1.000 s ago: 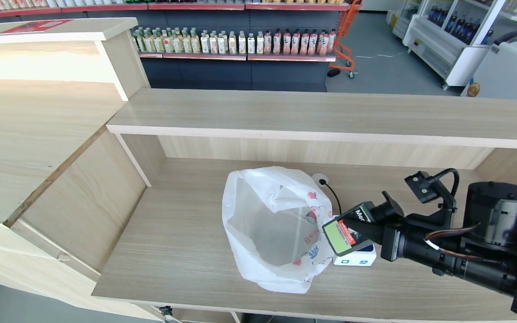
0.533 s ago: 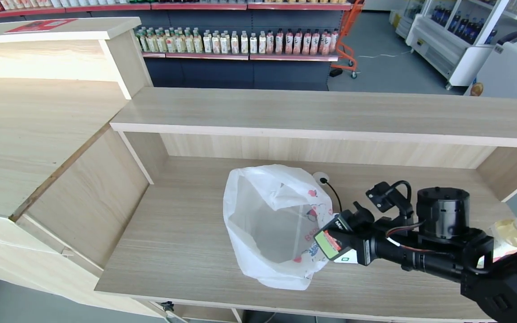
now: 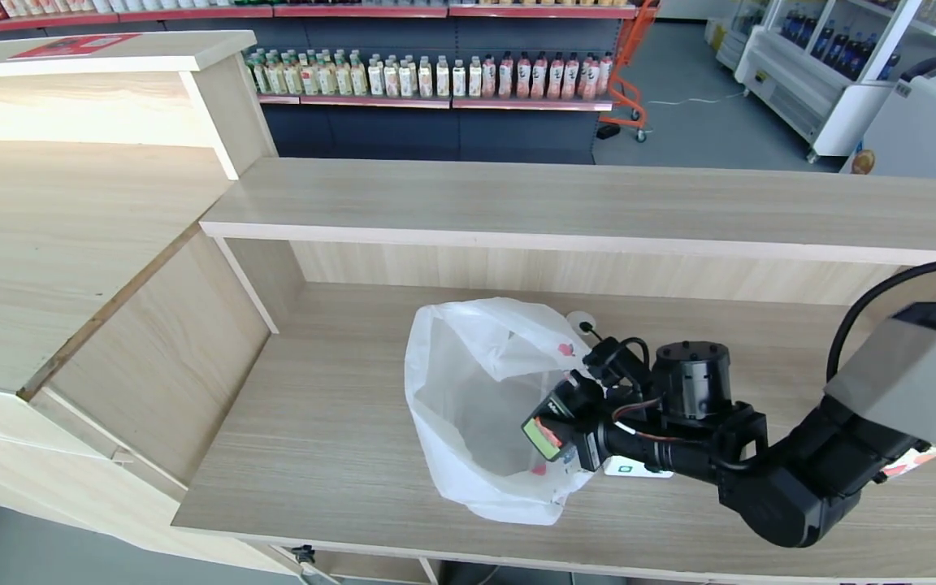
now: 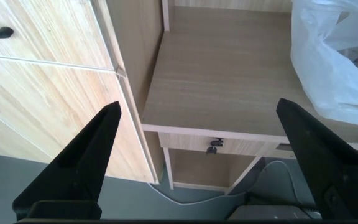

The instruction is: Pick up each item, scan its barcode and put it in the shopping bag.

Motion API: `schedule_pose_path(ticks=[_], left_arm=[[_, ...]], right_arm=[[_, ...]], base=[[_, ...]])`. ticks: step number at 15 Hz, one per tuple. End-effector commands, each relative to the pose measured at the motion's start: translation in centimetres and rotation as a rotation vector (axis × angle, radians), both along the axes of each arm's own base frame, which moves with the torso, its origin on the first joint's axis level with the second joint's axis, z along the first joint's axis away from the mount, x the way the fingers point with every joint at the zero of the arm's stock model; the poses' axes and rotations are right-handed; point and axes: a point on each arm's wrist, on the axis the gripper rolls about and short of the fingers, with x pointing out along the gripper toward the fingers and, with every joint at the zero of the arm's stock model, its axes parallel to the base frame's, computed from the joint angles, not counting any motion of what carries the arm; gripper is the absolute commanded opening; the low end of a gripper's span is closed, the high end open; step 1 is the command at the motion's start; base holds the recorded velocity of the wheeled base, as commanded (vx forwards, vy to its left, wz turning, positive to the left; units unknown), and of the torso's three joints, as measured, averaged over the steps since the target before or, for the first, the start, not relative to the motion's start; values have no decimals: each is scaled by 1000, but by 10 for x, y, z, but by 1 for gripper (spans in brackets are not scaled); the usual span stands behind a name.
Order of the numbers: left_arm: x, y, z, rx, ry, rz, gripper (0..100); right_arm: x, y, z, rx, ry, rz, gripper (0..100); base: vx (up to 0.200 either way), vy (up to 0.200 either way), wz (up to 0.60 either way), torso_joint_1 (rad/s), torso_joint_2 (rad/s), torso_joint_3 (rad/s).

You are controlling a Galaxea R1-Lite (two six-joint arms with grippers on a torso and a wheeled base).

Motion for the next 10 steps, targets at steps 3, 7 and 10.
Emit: schedule_pose_path(ticks=[3, 7, 10], left_arm=[[0, 0, 0, -1, 0, 0, 100], [0, 0, 0, 0, 0, 0, 100], [0, 0, 0, 0, 0, 0, 100]], right_arm=[[19, 15, -22, -35, -8, 26, 0], [21, 26, -21, -16, -17, 48, 100], [16, 27, -2, 115, 57, 0, 100]], base=[[0, 0, 0, 0, 0, 0], [0, 0, 0, 0, 0, 0], [0, 0, 0, 0, 0, 0]])
